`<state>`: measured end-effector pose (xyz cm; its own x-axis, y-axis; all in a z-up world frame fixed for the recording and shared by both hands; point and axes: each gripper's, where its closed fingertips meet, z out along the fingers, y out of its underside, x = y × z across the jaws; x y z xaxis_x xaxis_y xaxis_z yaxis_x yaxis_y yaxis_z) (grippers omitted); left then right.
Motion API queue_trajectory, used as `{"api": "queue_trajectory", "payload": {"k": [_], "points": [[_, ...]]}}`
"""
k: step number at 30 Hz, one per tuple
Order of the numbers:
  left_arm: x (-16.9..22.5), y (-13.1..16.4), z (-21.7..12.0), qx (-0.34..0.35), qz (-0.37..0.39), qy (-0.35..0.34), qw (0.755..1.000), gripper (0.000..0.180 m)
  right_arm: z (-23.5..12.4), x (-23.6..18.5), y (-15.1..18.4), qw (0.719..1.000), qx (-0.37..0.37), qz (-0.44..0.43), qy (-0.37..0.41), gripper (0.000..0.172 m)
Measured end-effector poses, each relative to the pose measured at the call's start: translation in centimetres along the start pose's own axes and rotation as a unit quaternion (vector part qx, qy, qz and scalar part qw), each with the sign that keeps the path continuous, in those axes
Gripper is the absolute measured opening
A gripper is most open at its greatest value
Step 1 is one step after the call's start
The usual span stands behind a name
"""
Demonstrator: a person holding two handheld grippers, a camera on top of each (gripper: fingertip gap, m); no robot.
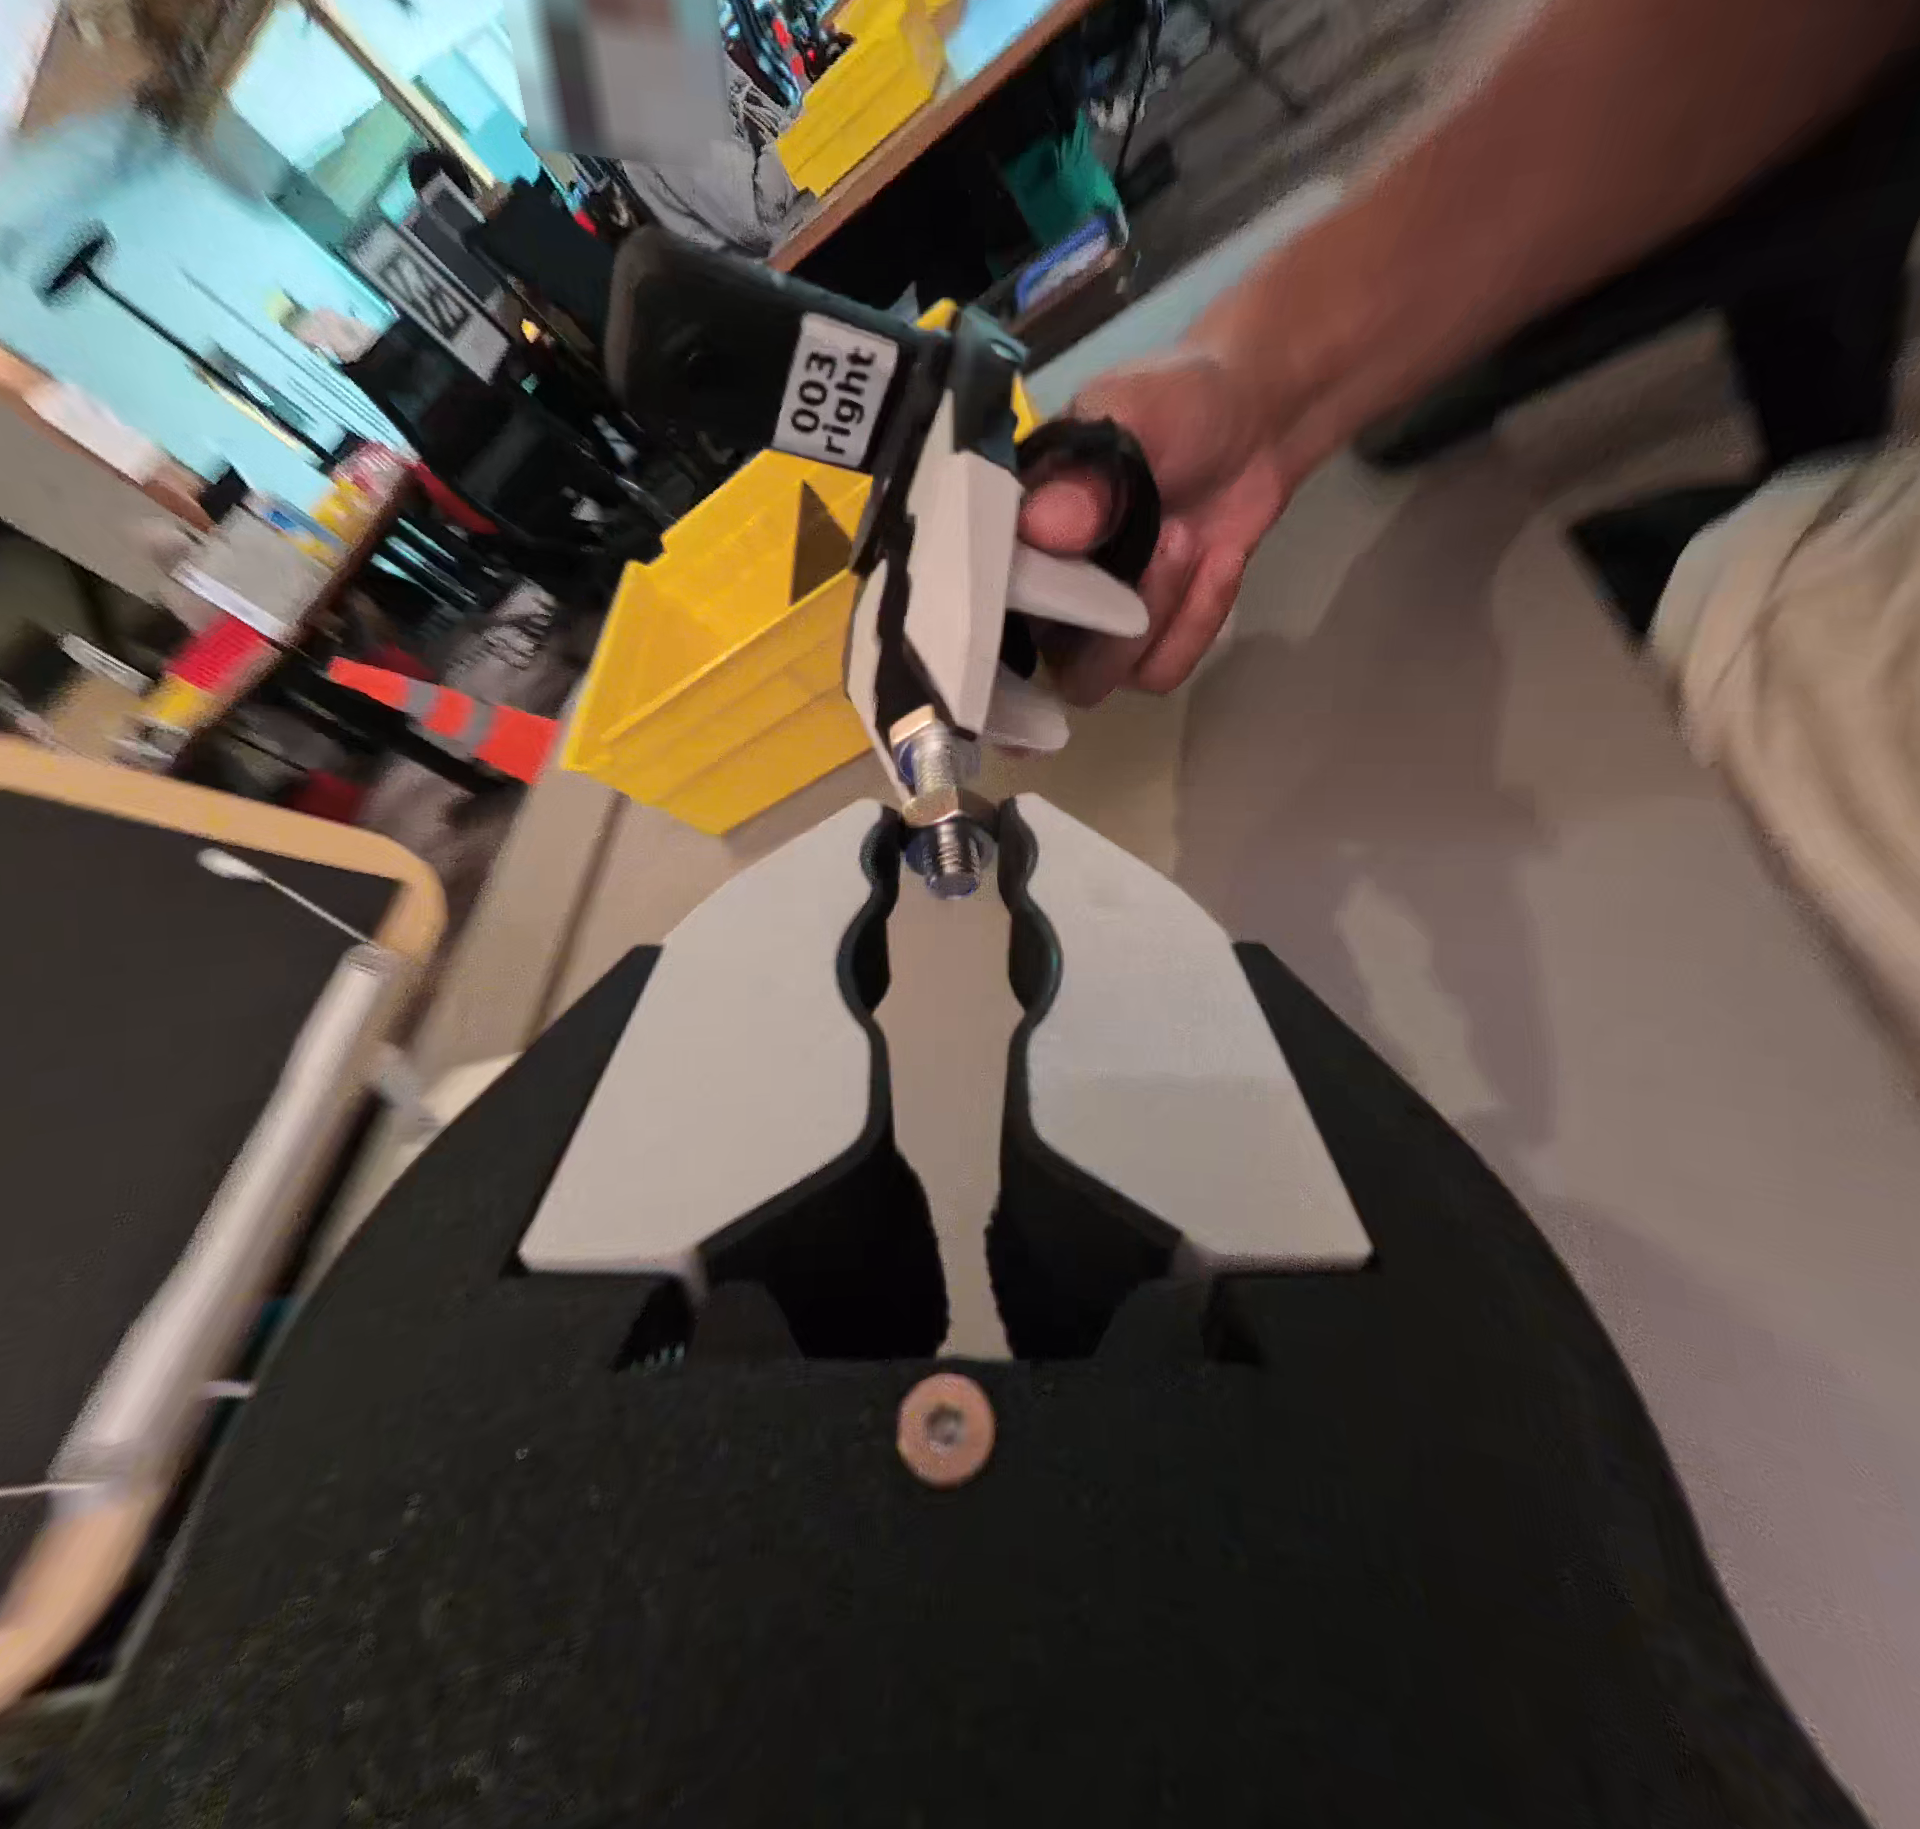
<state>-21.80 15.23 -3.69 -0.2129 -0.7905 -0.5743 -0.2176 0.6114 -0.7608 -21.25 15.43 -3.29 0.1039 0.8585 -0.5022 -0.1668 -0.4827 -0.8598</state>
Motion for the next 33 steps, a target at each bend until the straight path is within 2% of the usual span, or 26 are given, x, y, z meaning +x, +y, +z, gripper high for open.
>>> {"api": "queue_trajectory", "payload": {"k": [3, 6, 8, 11, 15, 16, 17, 18, 19, 22, 26, 28, 30, 33], "points": [[-0.3, -0.5, -0.2, 0.035, -0.149, 0.030, 0.988, 0.017, 0.0, -0.1, -0.4, 1.000, 0.006, -0.028, 0.012, 0.017], [-0.8, -1.0, -0.2, 0.073, -0.292, 0.066, 0.951, 0.017, -0.1, -0.4, -0.9, 0.998, 0.016, -0.058, 0.022, 0.017], [-1.2, -1.4, -0.2, 0.100, -0.404, 0.102, 0.903, 0.017, -0.3, -0.5, -1.2, 0.997, 0.022, -0.073, 0.029, 0.017], [-1.7, -1.6, -0.1, 0.130, -0.549, 0.153, 0.811, 0.016, -0.4, -0.3, -1.5, 0.995, 0.028, -0.083, 0.040, 0.017], [-1.9, -1.4, 0.1, 0.160, -0.675, 0.190, 0.694, 0.016, -0.6, -0.1, -1.7, 0.995, 0.034, -0.084, 0.049, 0.017], [-2.0, -1.4, 0.1, 0.168, -0.696, 0.194, 0.671, 0.016, -0.6, -0.1, -1.8, 0.995, 0.036, -0.082, 0.051, 0.017], [-2.1, -1.4, 0.1, 0.174, -0.704, 0.195, 0.660, 0.017, -0.6, -0.1, -1.8, 0.995, 0.038, -0.080, 0.049, 0.017], [-2.0, -1.4, 0.2, 0.175, -0.695, 0.188, 0.671, 0.017, -0.7, -0.1, -1.9, 0.995, 0.038, -0.075, 0.046, 0.017], [-1.9, -1.3, 0.2, 0.170, -0.674, 0.170, 0.698, 0.017, -0.7, 0.0, -1.8, 0.996, 0.038, -0.070, 0.046, 0.017], [-2.3, -1.2, 0.2, 0.148, -0.574, 0.101, 0.799, 0.019, -0.8, 0.2, -1.9, 0.996, 0.044, -0.058, 0.043, 0.017], [-2.7, -2.5, -0.8, 0.154, -0.420, 0.046, 0.893, 0.045, -1.1, 0.5, -2.0, 0.997, 0.049, -0.041, 0.042, 0.017], [-2.6, -1.8, -0.8, 0.116, -0.318, 0.003, 0.941, 0.059, -1.2, 0.7, -2.0, 0.997, 0.051, -0.030, 0.041, 0.017], [-2.5, -0.6, -0.7, 0.058, -0.208, -0.042, 0.975, 0.061, -1.2, 0.8, -2.0, 0.998, 0.053, -0.020, 0.037, 0.017], [-2.4, 1.1, -0.3, -0.031, -0.039, -0.096, 0.994, 0.061, -1.1, 0.8, -1.7, 0.998, 0.048, -0.015, 0.036, 0.017]]}}
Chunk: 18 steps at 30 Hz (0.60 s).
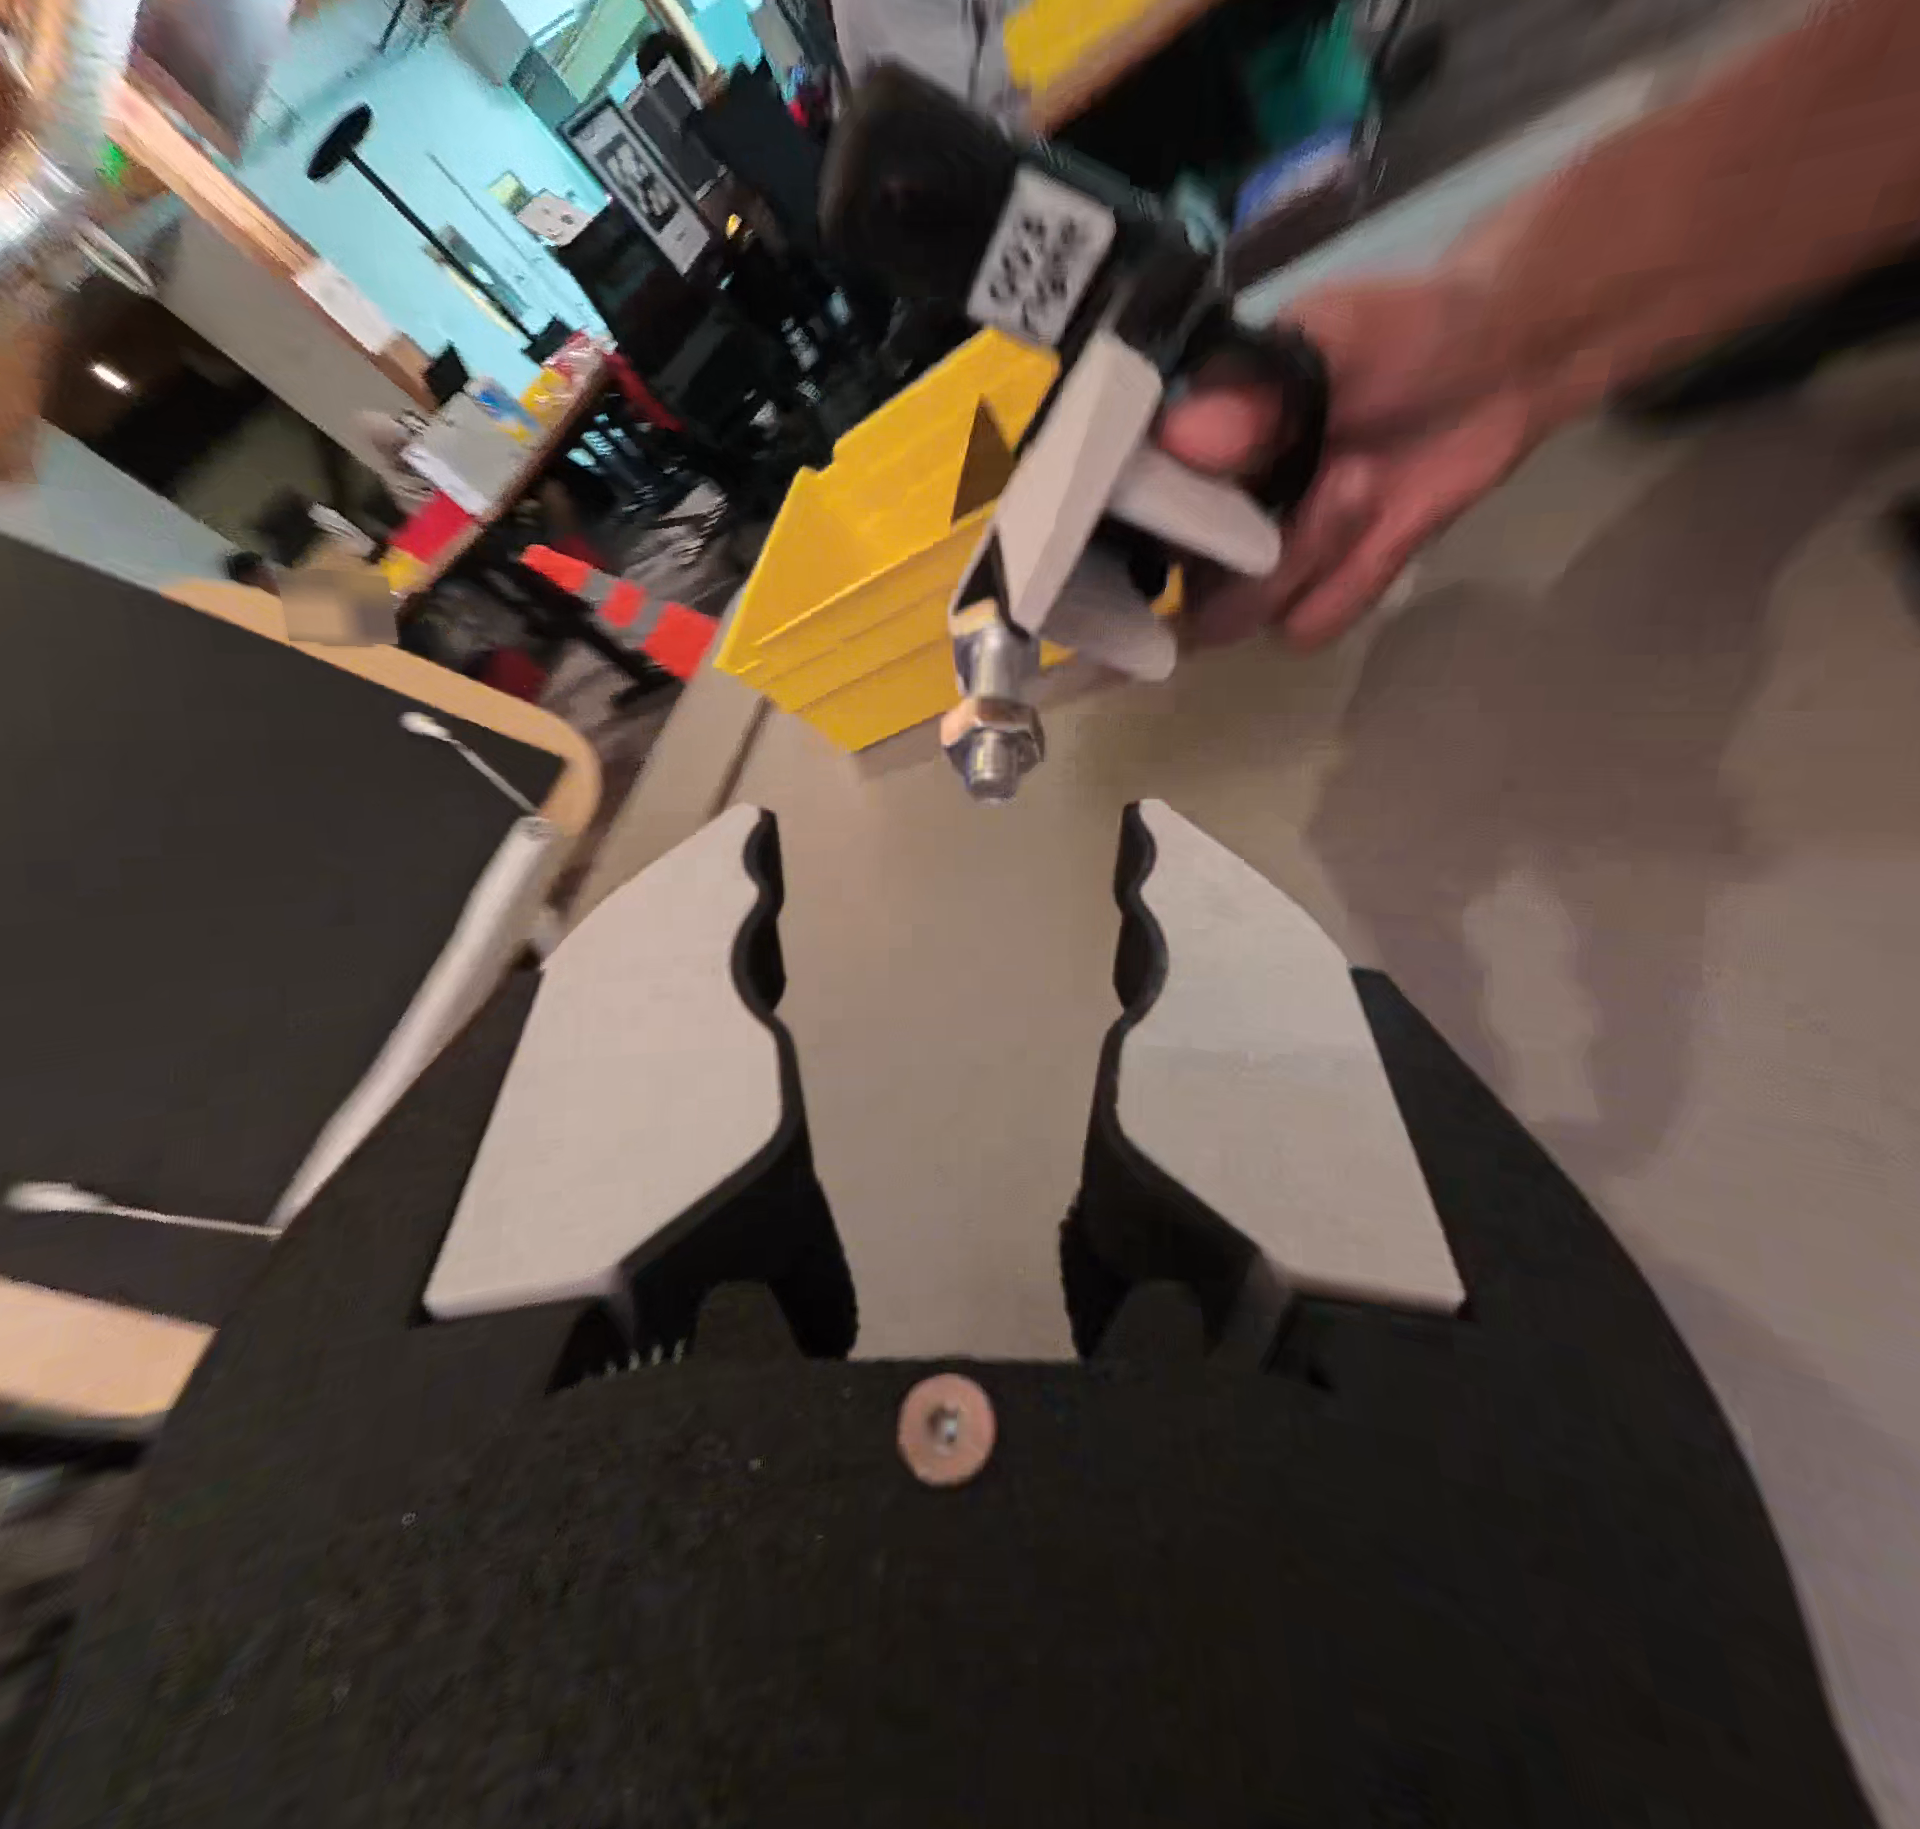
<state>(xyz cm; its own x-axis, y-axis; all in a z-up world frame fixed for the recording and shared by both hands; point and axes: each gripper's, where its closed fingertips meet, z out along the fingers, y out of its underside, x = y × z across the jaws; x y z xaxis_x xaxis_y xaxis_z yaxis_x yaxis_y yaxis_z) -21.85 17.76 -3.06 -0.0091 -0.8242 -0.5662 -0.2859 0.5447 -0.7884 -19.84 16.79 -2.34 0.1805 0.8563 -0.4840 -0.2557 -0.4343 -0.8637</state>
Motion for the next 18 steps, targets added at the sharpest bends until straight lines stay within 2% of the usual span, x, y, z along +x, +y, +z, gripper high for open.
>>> {"api": "queue_trajectory", "payload": {"k": [4, 6, 9, 11, 13, 14, 18], "points": [[1.0, 0.8, 0.6, -0.050, 0.183, -0.047, 0.981, 0.046, 0.2, 0.0, 0.4, 1.000, -0.007, 0.005, -0.001, 0.017], [1.9, 0.3, 0.8, -0.039, 0.222, -0.047, 0.973, 0.043, 0.3, 0.0, 0.5, 1.000, -0.010, 0.008, -0.001, 0.016], [1.8, 0.3, 1.1, -0.042, 0.230, -0.053, 0.971, 0.041, 0.3, 0.0, 0.6, 1.000, -0.013, 0.011, -0.003, 0.016], [1.7, 0.5, 1.3, -0.049, 0.242, -0.060, 0.967, 0.033, 0.4, -0.1, 0.7, 1.000, -0.015, 0.011, -0.004, 0.016], [1.5, 0.6, 1.1, -0.053, 0.254, -0.069, 0.963, 0.017, 0.4, -0.1, 0.7, 1.000, -0.017, 0.011, -0.005, 0.016], [1.5, 0.4, 1.0, -0.051, 0.251, -0.071, 0.964, 0.017, 0.4, -0.3, 0.6, 1.000, -0.013, 0.013, -0.011, 0.016], [1.5, 0.0, 0.8, -0.044, 0.152, -0.034, 0.987, 0.016, 0.5, -0.7, 0.4, 1.000, -0.007, 0.004, -0.017, 0.017]]}}
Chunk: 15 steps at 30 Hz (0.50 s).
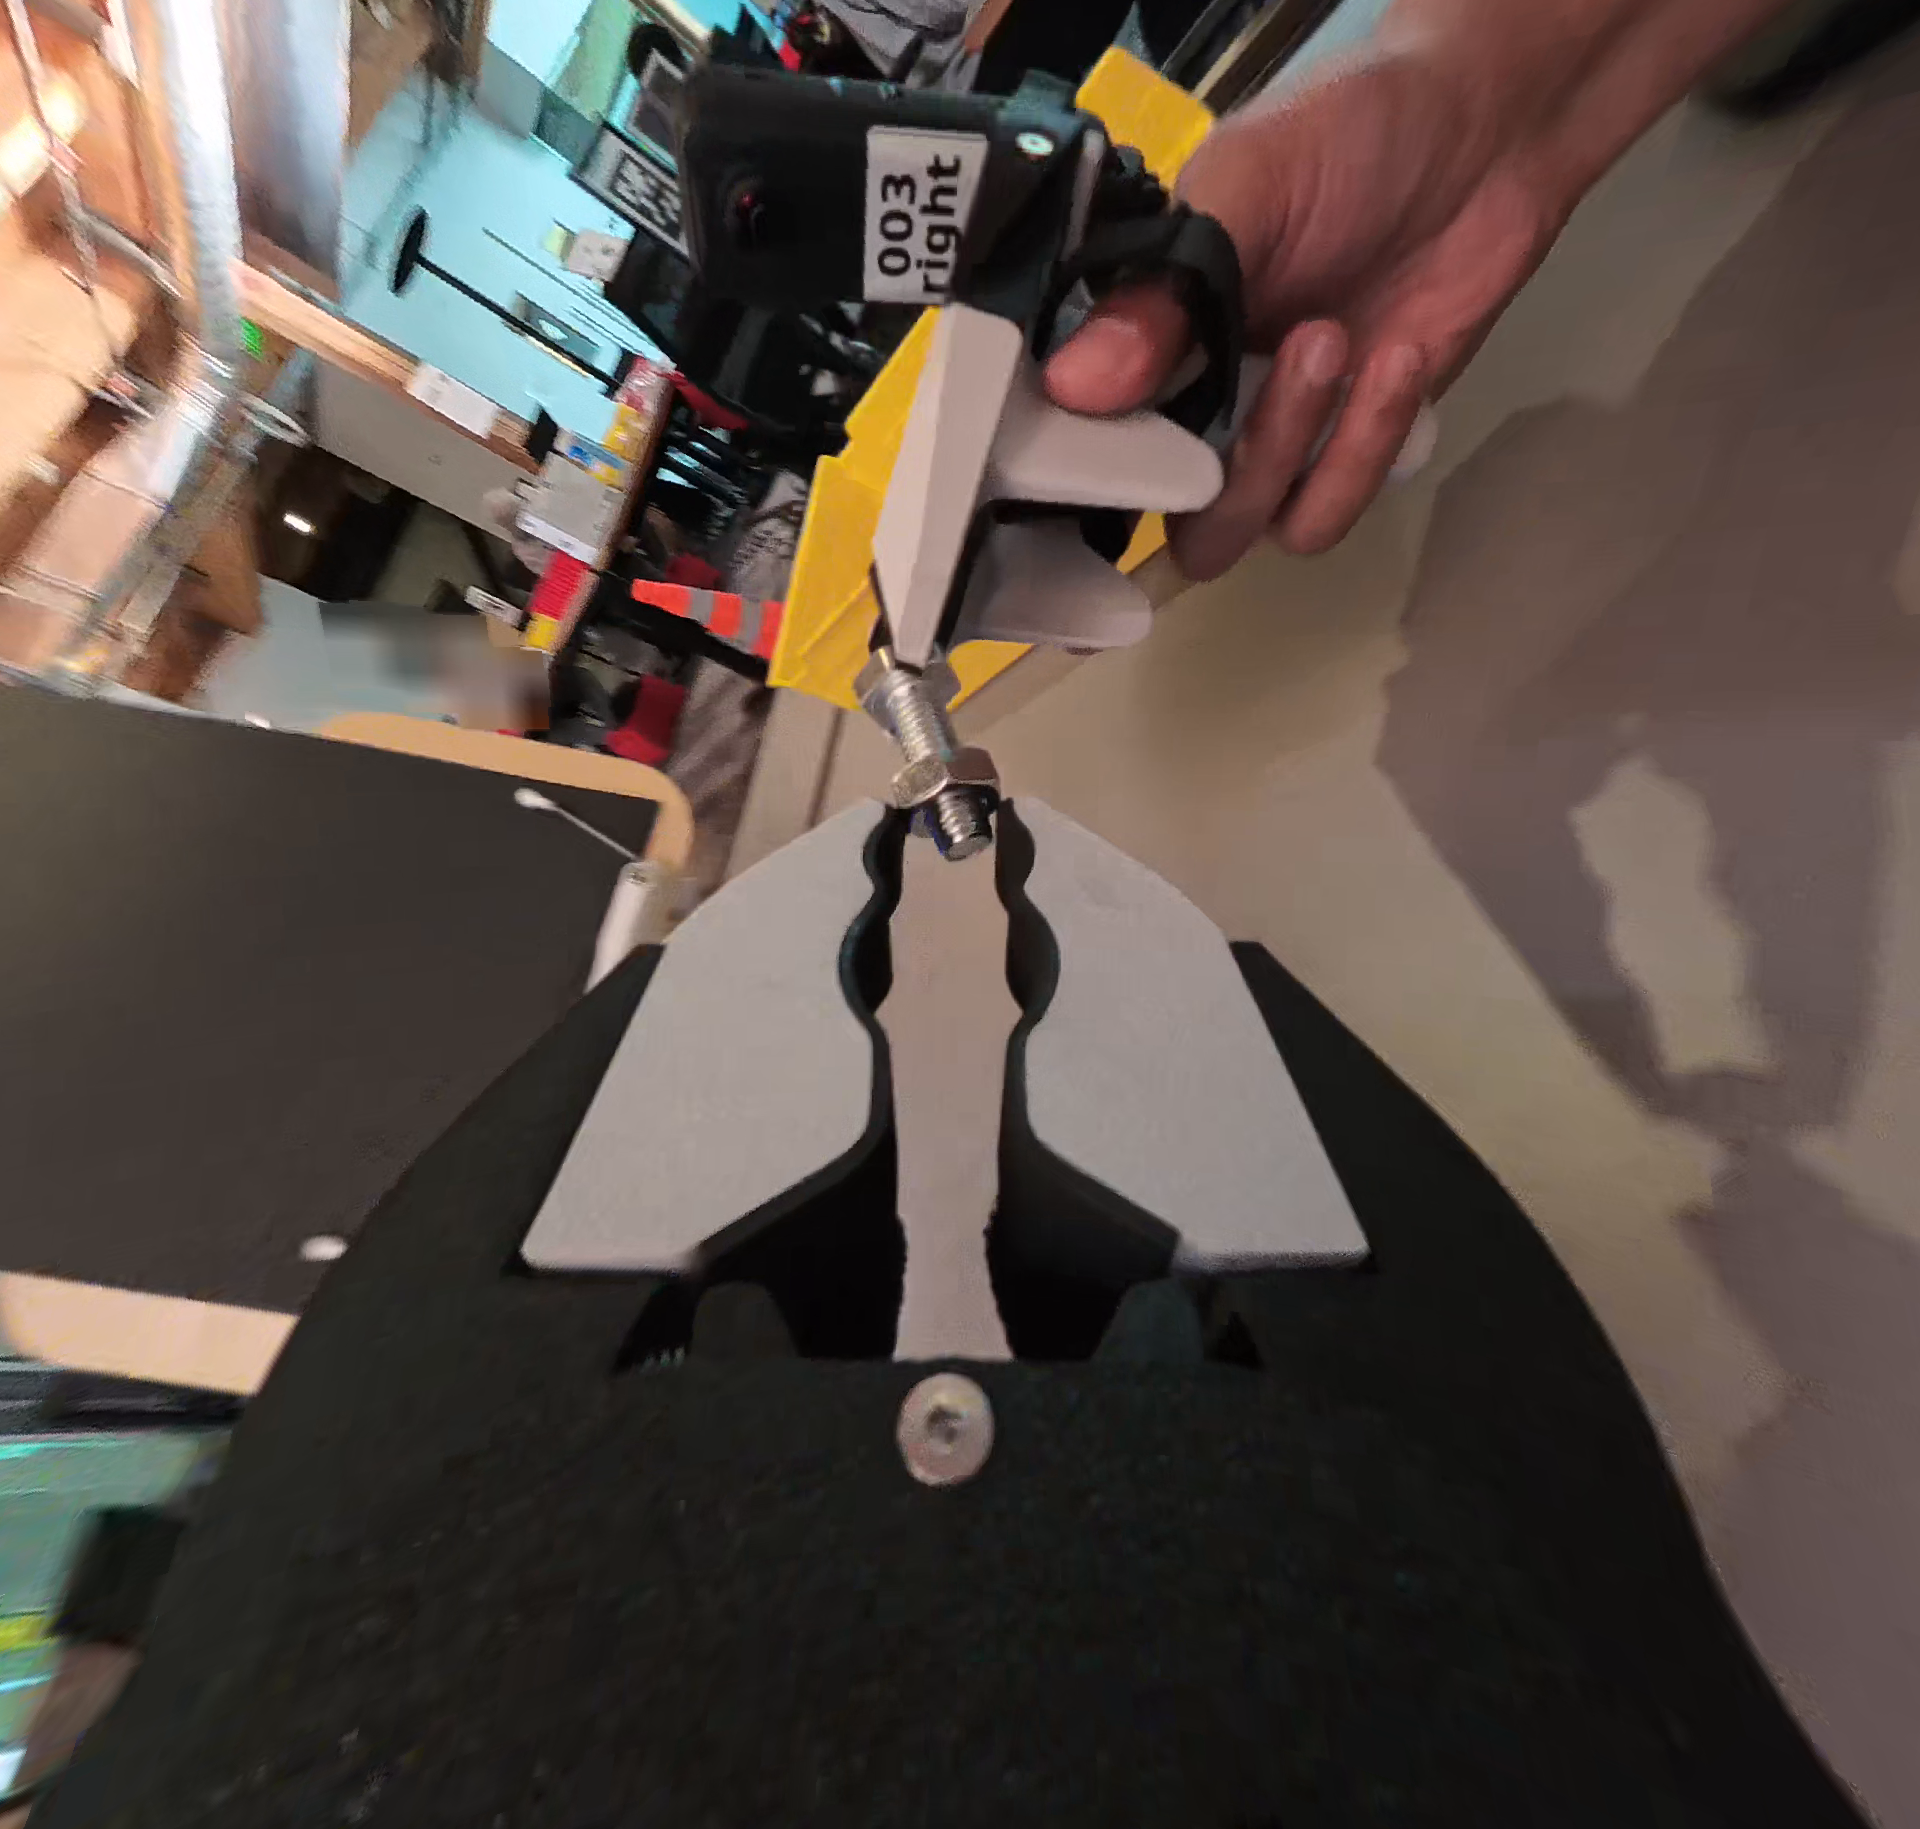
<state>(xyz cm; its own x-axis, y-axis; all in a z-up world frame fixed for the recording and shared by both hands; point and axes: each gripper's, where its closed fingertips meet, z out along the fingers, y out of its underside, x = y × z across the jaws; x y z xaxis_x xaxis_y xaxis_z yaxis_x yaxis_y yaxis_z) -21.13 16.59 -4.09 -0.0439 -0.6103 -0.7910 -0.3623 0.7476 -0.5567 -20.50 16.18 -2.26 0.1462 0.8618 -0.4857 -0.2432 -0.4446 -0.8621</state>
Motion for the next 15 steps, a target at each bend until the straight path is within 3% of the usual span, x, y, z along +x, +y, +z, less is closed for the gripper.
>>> {"api": "queue_trajectory", "payload": {"k": [4, 6, 8, 12, 15], "points": [[-0.2, -0.7, -0.2, 0.035, -0.158, 0.062, 0.985, 0.016, -0.1, -0.4, -0.5, 1.000, 0.013, -0.006, -0.005, 0.016], [-0.1, -1.1, -0.3, 0.059, -0.248, 0.101, 0.962, 0.016, -0.1, -0.6, -0.7, 1.000, 0.020, -0.014, -0.005, 0.016], [-0.3, -1.5, -0.4, 0.085, -0.347, 0.142, 0.923, 0.016, -0.1, -0.7, -1.0, 0.999, 0.029, -0.021, -0.004, 0.016], [-1.0, -2.7, -1.0, 0.155, -0.530, 0.224, 0.803, 0.016, -0.1, -1.2, -1.4, 0.998, 0.050, -0.031, -0.010, 0.017], [-1.7, -3.1, -1.4, 0.201, -0.649, 0.279, 0.679, 0.015, 0.1, -1.1, -1.3, 0.997, 0.052, -0.053, 0.007, 0.016]]}}
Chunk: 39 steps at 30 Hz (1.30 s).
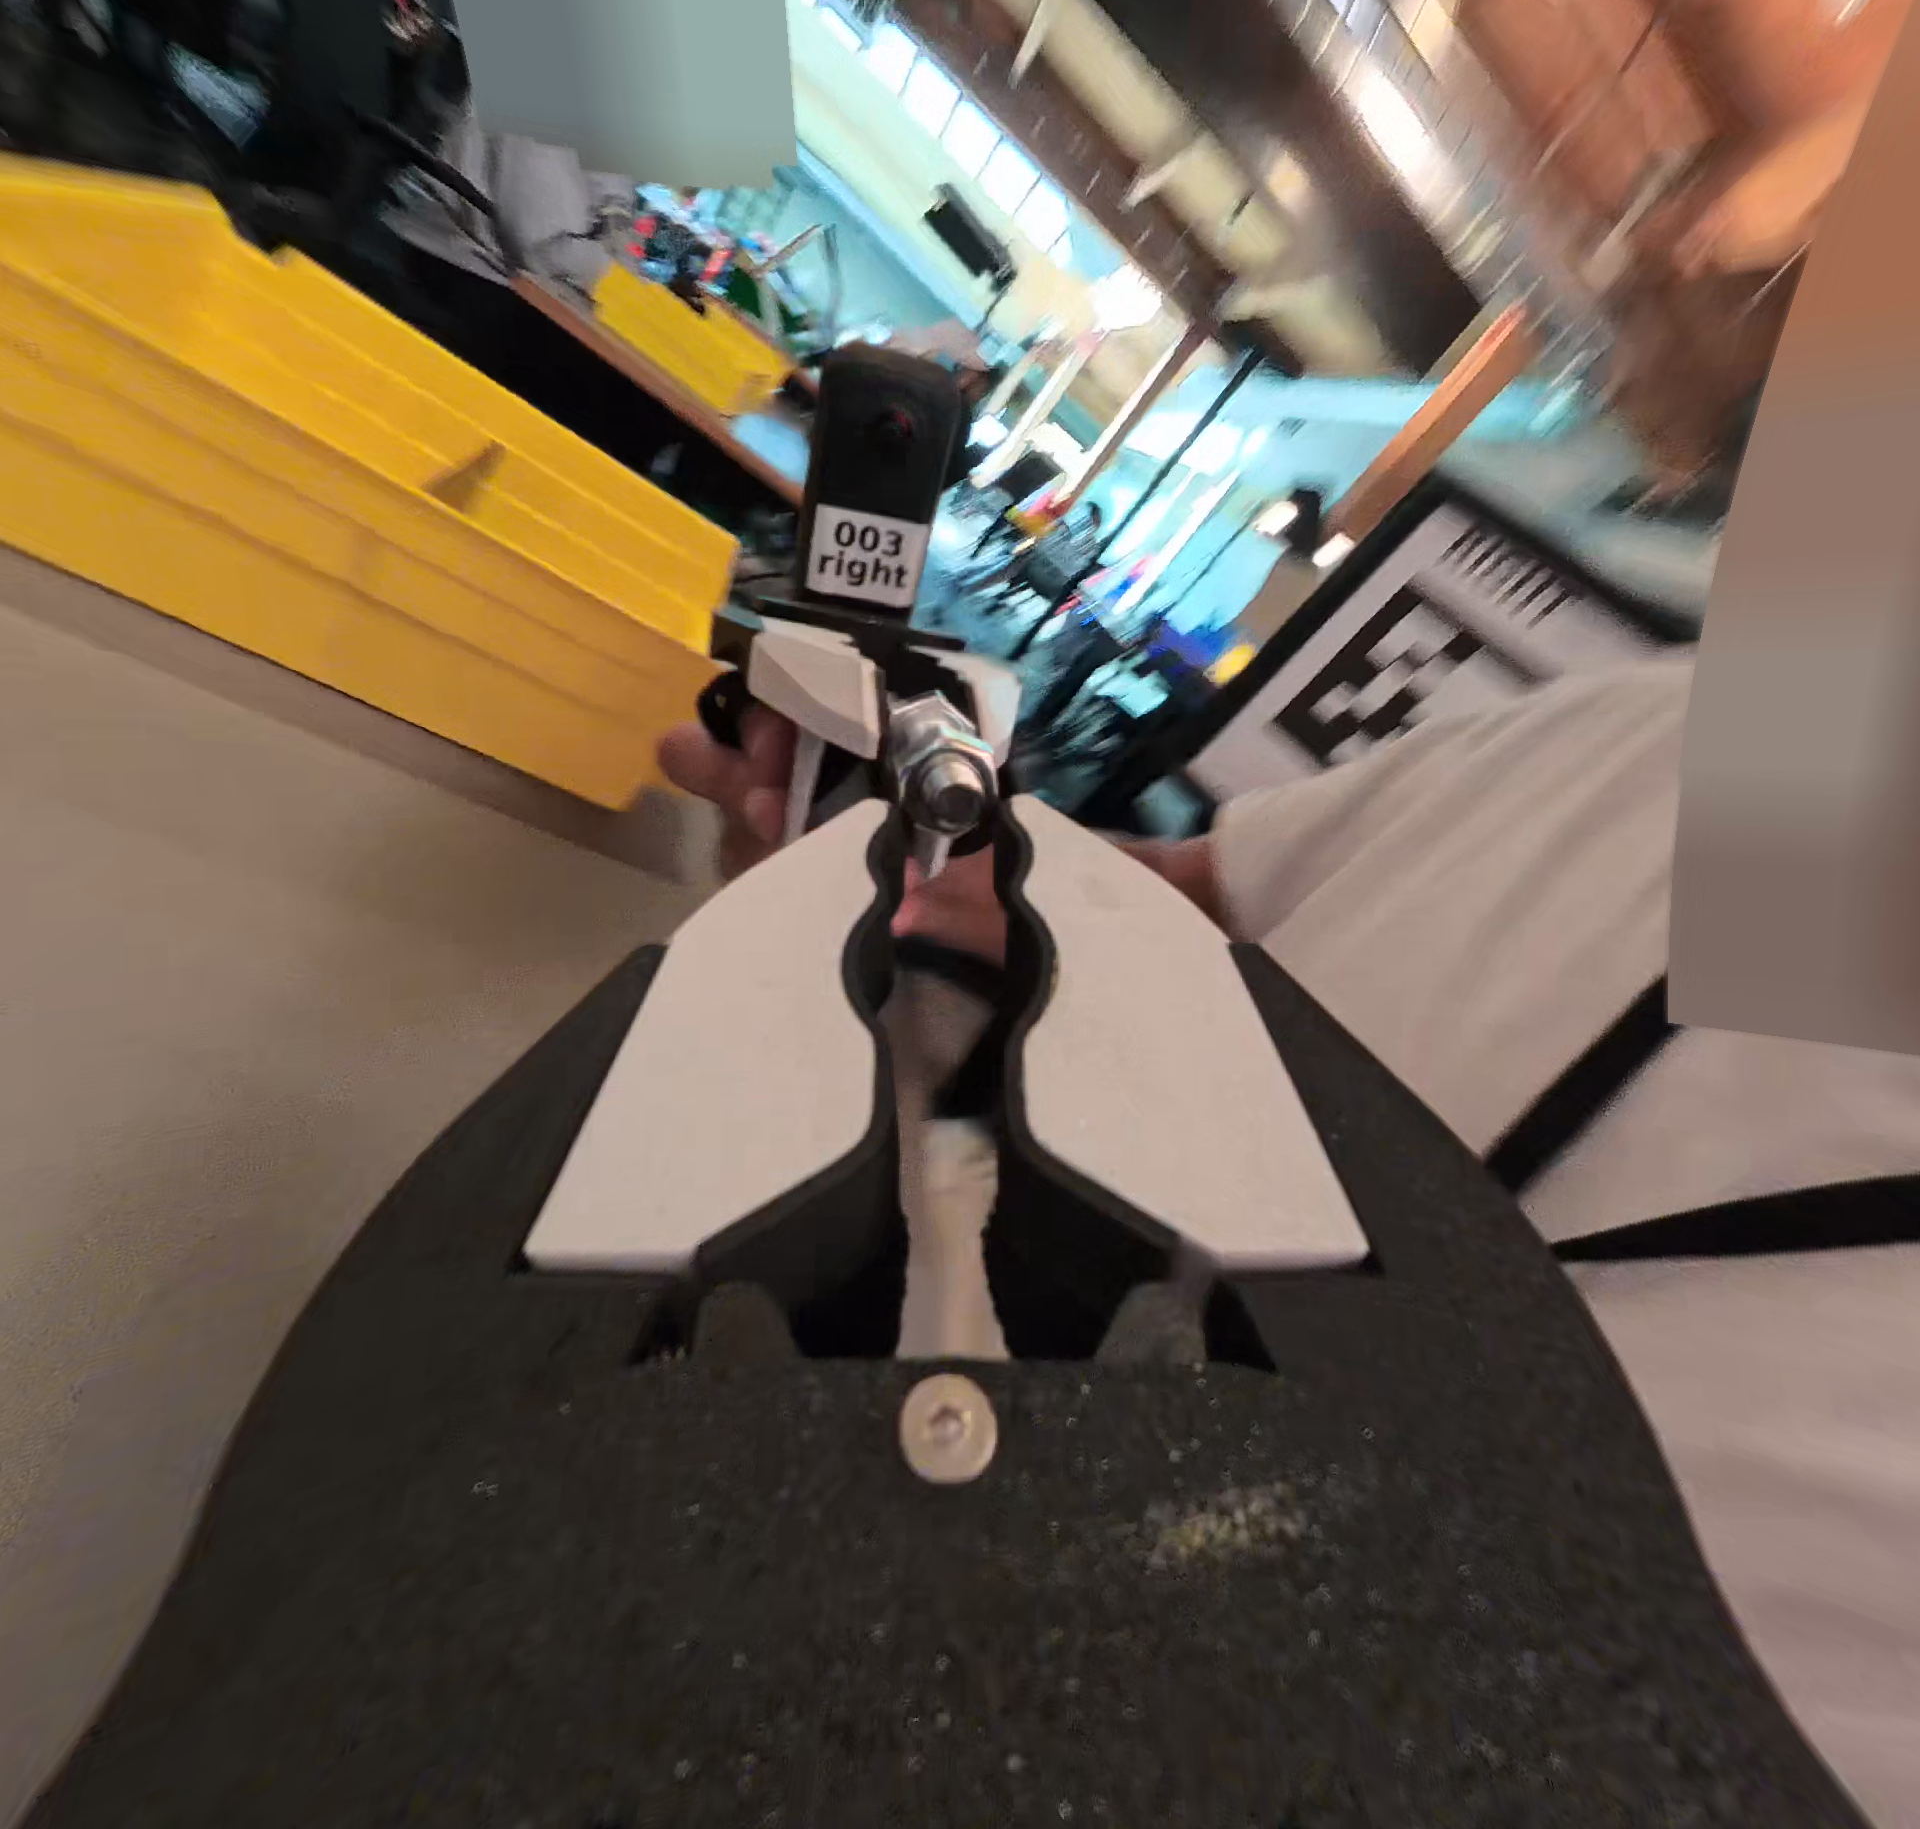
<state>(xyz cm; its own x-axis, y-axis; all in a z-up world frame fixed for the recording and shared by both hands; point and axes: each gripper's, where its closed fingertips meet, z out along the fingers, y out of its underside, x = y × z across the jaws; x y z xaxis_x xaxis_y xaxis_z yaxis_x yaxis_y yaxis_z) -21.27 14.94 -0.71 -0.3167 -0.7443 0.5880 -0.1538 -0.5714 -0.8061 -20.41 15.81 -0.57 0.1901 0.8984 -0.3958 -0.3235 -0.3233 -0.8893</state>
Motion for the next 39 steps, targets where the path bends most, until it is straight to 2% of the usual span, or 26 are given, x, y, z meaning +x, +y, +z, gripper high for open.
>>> {"api": "queue_trajectory", "payload": {"k": [2, 4, 6, 10, 13, 15, 16, 17, 20, 22, 23, 24, 28, 30, 35, 37, 39], "points": [[0.4, -0.2, -0.2, 0.023, -0.114, 0.070, 0.991, 0.011, 0.1, -0.2, 0.0, 1.000, 0.001, -0.023, 0.006, 0.017], [0.8, 0.0, -0.2, 0.041, -0.164, 0.115, 0.979, 0.009, 0.1, -0.3, -0.1, 0.999, 0.003, -0.033, 0.010, 0.017], [0.7, 0.0, -0.3, 0.054, -0.182, 0.121, 0.974, 0.007, 0.1, 0.0, 0.0, 1.000, 0.005, -0.022, 0.014, 0.017], [0.6, -0.6, -0.9, 0.076, -0.110, 0.106, 0.985, 0.003, -0.1, 0.4, -0.3, 1.000, 0.024, 0.011, 0.013, 0.016], [-0.3, 0.1, -1.1, 0.035, 0.025, 0.015, 0.999, 0.021, -0.3, 1.0, -0.4, 0.999, 0.030, 0.032, 0.020, 0.016], [-1.3, 1.1, -1.2, -0.026, 0.153, -0.059, 0.986, 0.039, -0.4, 1.3, -0.4, 0.998, 0.031, 0.052, 0.017, 0.017], [-1.9, 1.6, -1.3, -0.057, 0.228, -0.096, 0.967, 0.049, -0.4, 1.4, -0.2, 0.997, 0.028, 0.065, 0.014, 0.017], [-2.4, 1.7, -1.5, -0.083, 0.304, -0.132, 0.940, 0.052, -0.3, 1.5, 0.0, 0.996, 0.024, 0.079, 0.011, 0.016], [-3.1, 1.1, -2.0, -0.141, 0.502, -0.218, 0.825, 0.050, 0.0, 1.8, 0.8, 0.993, 0.012, 0.120, 0.004, 0.016], [-2.8, 0.8, -1.9, -0.166, 0.610, -0.232, 0.740, 0.047, 0.3, 1.9, 1.4, 0.990, 0.004, 0.142, -0.002, 0.016], [-2.5, 0.9, -1.7, -0.177, 0.644, -0.227, 0.709, 0.044, 0.4, 1.7, 1.6, 0.988, 0.000, 0.152, -0.008, 0.016], [-2.1, 1.2, -1.4, -0.186, 0.659, -0.211, 0.697, 0.044, 0.6, 1.5, 1.8, 0.987, -0.003, 0.161, -0.015, 0.016], [-1.4, 1.3, -1.1, -0.206, 0.667, -0.169, 0.696, 0.043, 0.9, 1.1, 2.0, 0.985, -0.012, 0.172, -0.026, 0.016], [-1.7, 1.4, -1.3, -0.223, 0.675, -0.163, 0.684, 0.042, 0.9, 0.9, 2.0, 0.984, -0.012, 0.177, -0.032, 0.016], [-2.2, 2.0, -1.4, -0.237, 0.693, -0.155, 0.663, 0.020, 1.1, 0.8, 2.2, 0.983, -0.019, 0.180, -0.036, 0.017], [-2.2, 1.8, -1.3, -0.230, 0.687, -0.159, 0.671, 0.020, 1.1, 0.8, 2.0, 0.982, -0.015, 0.182, -0.038, 0.016], [-2.2, 1.7, -1.3, -0.228, 0.648, -0.166, 0.707, 0.020, 0.9, 0.9, 1.9, 0.984, -0.012, 0.174, -0.035, 0.016]]}}
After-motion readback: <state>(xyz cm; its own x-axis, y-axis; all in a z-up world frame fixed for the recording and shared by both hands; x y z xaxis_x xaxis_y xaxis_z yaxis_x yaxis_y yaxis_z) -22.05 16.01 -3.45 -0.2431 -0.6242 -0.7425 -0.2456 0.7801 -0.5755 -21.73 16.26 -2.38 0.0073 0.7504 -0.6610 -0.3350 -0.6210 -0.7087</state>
